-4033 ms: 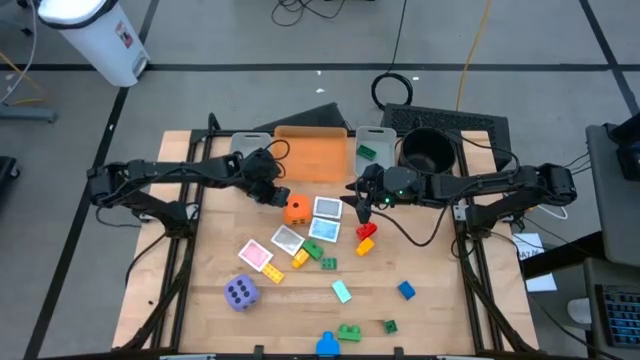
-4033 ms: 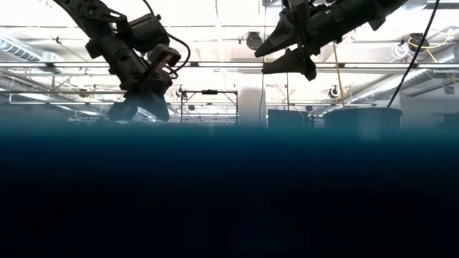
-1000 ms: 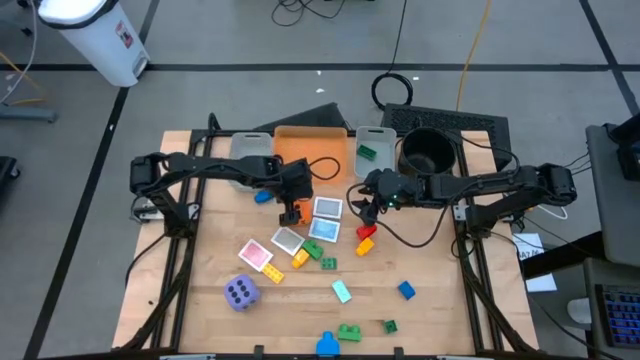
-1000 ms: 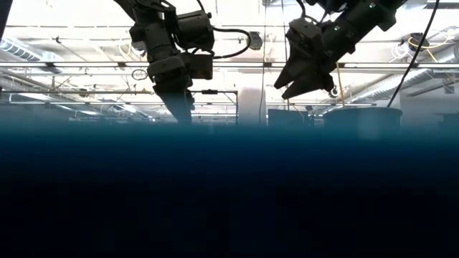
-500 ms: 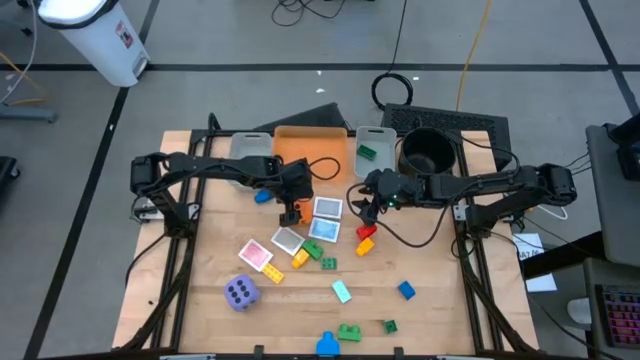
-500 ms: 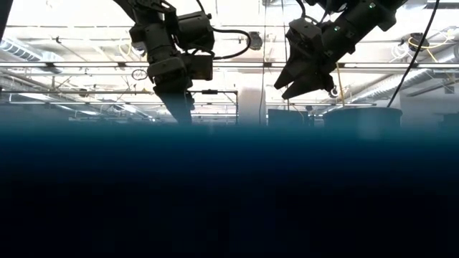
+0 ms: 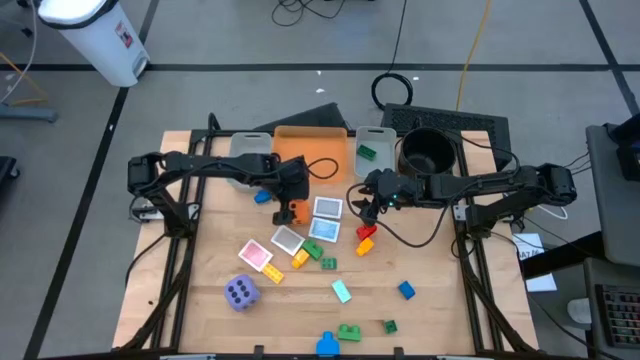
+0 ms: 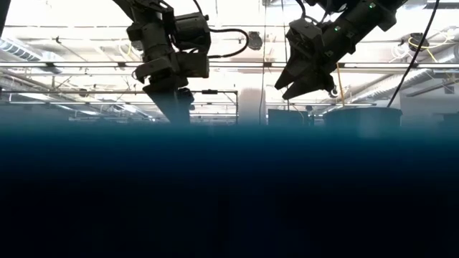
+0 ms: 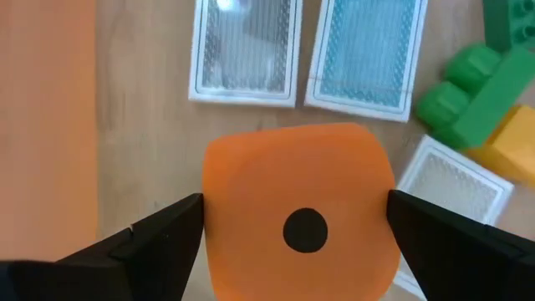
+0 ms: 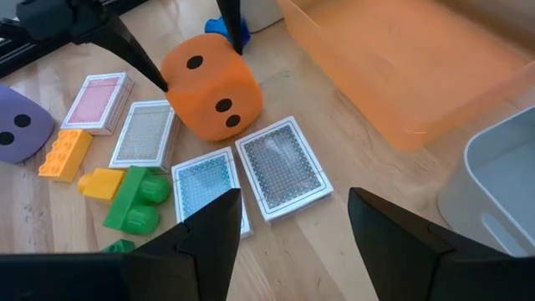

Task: Pick & Place Toys
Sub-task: Put the orange dice into the orange bin

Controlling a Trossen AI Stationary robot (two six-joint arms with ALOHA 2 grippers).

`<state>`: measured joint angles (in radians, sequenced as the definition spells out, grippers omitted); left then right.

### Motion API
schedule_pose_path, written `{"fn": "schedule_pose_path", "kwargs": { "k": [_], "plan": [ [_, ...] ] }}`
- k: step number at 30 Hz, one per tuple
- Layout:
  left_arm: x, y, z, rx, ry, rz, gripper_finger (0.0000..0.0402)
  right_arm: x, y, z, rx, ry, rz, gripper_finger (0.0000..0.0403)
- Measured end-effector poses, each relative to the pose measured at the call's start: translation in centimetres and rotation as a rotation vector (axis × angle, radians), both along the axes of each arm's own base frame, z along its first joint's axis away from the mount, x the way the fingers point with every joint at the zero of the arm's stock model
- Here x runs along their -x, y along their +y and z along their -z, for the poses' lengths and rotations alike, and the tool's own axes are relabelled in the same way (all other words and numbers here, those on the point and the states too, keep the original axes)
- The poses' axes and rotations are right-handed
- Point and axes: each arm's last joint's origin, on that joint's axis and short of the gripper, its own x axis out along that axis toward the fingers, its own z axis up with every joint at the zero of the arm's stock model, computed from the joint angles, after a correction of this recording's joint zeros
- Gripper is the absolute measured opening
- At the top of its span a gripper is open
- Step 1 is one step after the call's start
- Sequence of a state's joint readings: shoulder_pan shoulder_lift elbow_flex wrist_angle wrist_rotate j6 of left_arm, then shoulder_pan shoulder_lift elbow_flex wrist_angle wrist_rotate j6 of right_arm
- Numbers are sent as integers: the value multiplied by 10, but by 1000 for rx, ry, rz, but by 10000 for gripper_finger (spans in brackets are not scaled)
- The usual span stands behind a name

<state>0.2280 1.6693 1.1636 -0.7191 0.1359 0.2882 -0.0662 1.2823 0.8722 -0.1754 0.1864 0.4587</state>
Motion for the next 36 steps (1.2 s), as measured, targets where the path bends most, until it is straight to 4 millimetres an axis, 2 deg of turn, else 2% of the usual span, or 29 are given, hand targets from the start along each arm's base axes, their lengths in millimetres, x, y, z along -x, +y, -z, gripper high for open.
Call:
{"fn": "schedule_pose_path", "kwargs": {
  "k": [8,17,20,33,36],
  "plan": [
    [-3,-5,4,-22,24,29,370,0,0,0,2,3,-1,210],
    [-1,-1,5,-13,34,12,324,0,0,0,0,2,0,210],
    [-1,-1,5,-13,33,11,320,0,0,0,0,2,0,210],
    [1,5,6,53,36,-40,392,0,0,0,1,3,-1,210],
    [2,3,6,81,51,-30,397,0,0,0,2,3,-1,210]
  ]
}}
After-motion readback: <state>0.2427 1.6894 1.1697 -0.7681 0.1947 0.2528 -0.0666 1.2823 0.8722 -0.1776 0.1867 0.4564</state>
